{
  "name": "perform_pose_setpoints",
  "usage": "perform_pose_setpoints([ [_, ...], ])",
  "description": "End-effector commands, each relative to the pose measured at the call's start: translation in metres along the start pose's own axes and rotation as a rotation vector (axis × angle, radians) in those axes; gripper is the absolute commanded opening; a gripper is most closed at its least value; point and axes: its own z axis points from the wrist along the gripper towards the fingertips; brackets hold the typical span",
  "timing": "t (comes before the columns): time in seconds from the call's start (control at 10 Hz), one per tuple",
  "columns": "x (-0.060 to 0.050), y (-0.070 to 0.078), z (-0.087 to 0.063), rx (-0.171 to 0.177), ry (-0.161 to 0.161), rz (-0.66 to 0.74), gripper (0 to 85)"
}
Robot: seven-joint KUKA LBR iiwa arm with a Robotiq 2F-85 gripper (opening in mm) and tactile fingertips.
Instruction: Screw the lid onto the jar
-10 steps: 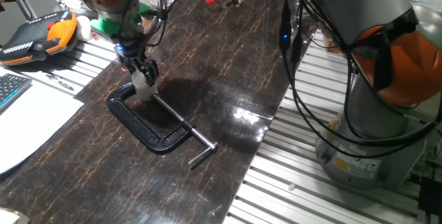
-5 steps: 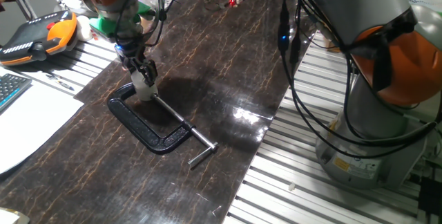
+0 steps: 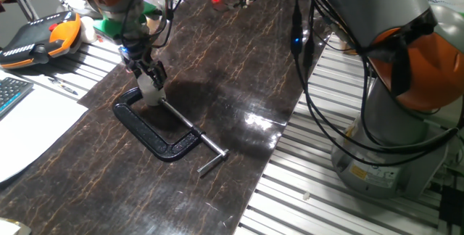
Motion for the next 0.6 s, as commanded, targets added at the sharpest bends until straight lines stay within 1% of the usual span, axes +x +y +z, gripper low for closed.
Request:
perform_pose_setpoints([
  [0.0,0.0000,0.0008,0.0011,-0.005,0.004,-0.215,83.7],
  [0.1,-0.0001,0.0003,0.0008,-0.005,0.014,-0.360,84.7],
  [0.2,0.0000,0.0003,0.0001,-0.020,0.020,-0.504,84.7],
  [0.4,0.0007,0.0013,-0.0011,-0.047,0.005,-0.757,84.0],
  [0.5,0.0005,0.0016,-0.0013,-0.061,0.010,-0.859,84.0],
])
